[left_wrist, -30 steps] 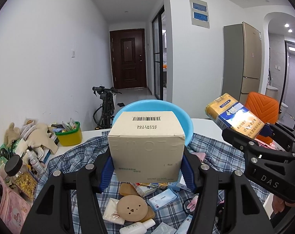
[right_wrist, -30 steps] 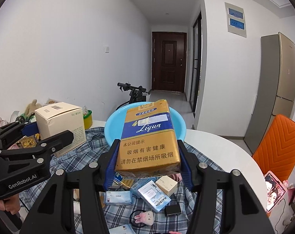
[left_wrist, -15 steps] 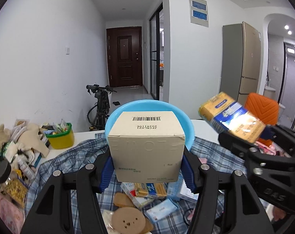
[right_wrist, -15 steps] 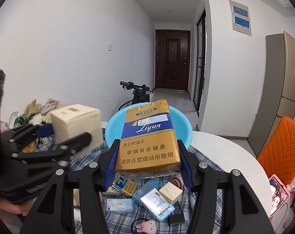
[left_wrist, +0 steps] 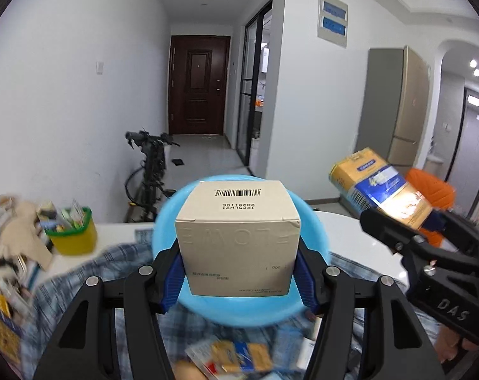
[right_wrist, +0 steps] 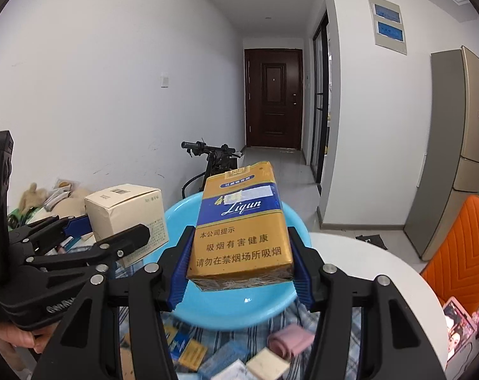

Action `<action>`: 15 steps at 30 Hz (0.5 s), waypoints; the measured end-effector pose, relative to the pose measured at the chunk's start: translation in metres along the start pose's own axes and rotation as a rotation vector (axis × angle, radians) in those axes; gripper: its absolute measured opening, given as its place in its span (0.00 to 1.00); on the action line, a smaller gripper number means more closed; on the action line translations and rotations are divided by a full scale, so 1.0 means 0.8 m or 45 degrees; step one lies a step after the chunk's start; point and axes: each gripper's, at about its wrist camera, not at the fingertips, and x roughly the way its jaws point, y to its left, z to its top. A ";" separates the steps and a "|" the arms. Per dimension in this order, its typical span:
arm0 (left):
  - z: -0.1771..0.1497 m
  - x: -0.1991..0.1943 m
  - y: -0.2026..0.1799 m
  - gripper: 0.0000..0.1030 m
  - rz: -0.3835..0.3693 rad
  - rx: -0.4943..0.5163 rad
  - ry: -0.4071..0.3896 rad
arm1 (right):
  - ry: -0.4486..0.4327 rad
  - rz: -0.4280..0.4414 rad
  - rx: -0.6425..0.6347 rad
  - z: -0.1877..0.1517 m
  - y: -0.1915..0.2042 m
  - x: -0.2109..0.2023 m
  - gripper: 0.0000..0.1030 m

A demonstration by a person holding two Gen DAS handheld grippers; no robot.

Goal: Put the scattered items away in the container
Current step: 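Lift the cream box with the left tool while the right tool lifts the Liqun pack over the basin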

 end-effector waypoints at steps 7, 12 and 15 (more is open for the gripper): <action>0.039 0.079 0.022 0.60 0.003 -0.047 0.061 | 0.030 -0.020 0.057 0.025 -0.022 0.067 0.52; 0.059 0.133 0.030 0.60 0.044 -0.069 0.150 | 0.073 -0.034 0.068 0.044 -0.029 0.117 0.52; 0.067 0.154 0.028 0.60 0.077 0.009 0.146 | 0.088 -0.058 0.049 0.055 -0.030 0.135 0.52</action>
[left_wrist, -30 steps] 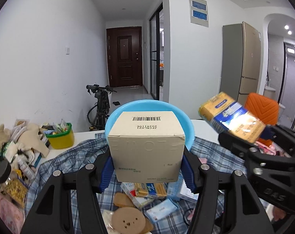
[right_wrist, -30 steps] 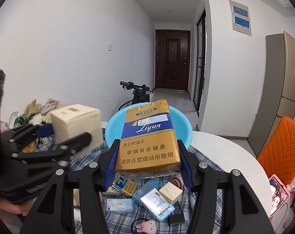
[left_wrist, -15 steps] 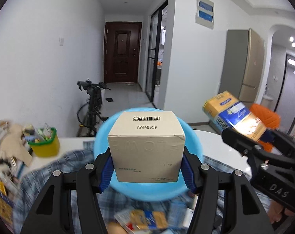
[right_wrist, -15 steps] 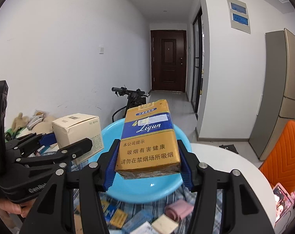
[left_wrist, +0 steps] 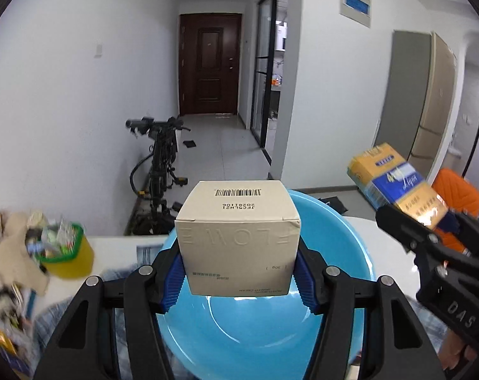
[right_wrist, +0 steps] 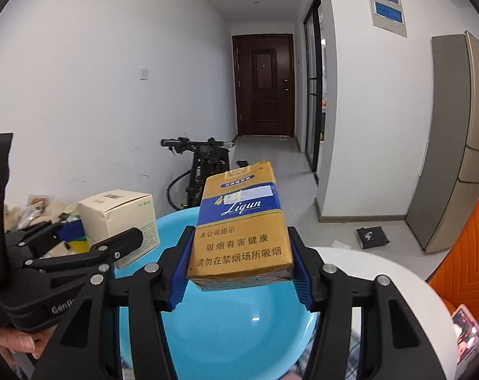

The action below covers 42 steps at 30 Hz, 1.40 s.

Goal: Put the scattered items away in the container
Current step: 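Lift the cream box with the left tool while the right tool lifts the Liqun pack over the basin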

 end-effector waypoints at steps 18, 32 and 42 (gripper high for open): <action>0.032 0.064 -0.010 0.60 0.147 0.103 0.239 | 0.274 0.007 -0.037 0.044 -0.009 0.055 0.52; 0.001 0.118 -0.014 0.60 0.040 0.048 0.668 | 0.648 0.079 -0.013 0.017 -0.030 0.089 0.52; -0.018 0.150 -0.017 0.60 0.038 0.046 0.716 | 0.696 0.091 -0.051 -0.010 -0.025 0.113 0.52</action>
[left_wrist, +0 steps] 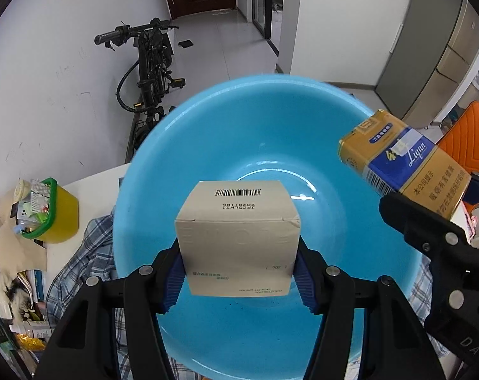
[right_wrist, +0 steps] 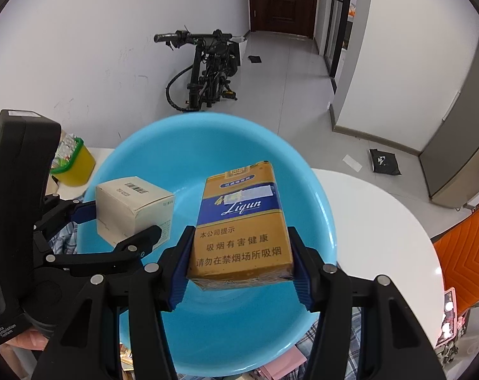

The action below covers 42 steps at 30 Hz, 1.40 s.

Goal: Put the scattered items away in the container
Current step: 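Lift the cream box with the left tool while the right tool lifts the Liqun pack over the basin, then open the left tool to drop the cream box while the right tool releases the Liqun pack into the basin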

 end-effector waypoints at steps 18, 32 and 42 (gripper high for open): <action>-0.017 0.092 -0.002 0.60 0.030 -0.017 0.159 | 0.089 0.015 0.057 -0.019 -0.023 0.065 0.52; -0.015 0.096 0.002 0.71 0.037 0.032 0.107 | 0.105 0.029 0.089 -0.020 -0.027 0.079 0.52; -0.016 0.076 0.002 0.71 0.024 0.015 0.085 | 0.103 0.037 0.082 -0.016 -0.014 0.084 0.52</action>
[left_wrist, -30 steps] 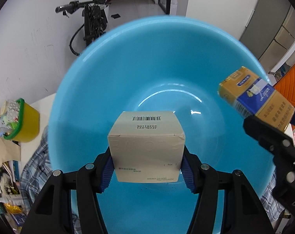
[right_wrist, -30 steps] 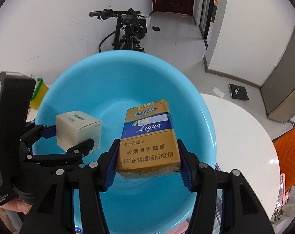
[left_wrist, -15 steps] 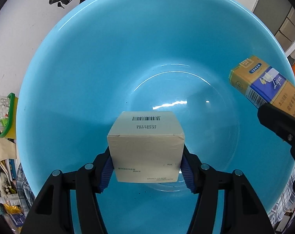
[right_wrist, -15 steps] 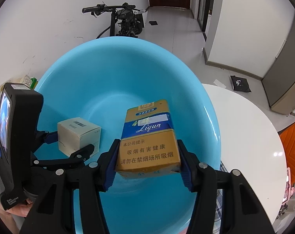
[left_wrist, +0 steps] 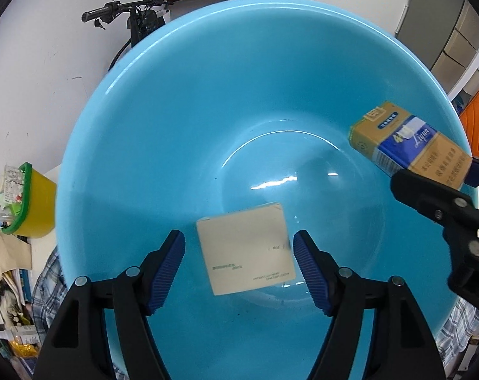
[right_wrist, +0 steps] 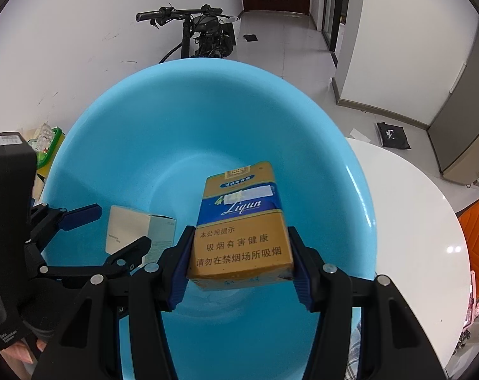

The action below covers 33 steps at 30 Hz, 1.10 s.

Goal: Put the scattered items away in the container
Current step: 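Open the left tool to drop the cream box while the right tool releases the Liqun pack into the basin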

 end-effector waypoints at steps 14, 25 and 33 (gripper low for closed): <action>-0.003 -0.018 0.009 0.71 0.006 0.029 -0.040 | 0.048 -0.001 0.038 0.001 0.000 0.030 0.52; -0.009 -0.014 0.028 0.71 0.001 -0.029 -0.034 | 0.039 -0.013 -0.018 -0.001 0.018 0.027 0.57; -0.013 -0.022 0.034 0.71 -0.009 -0.044 -0.046 | 0.033 -0.025 -0.007 -0.007 0.014 0.021 0.64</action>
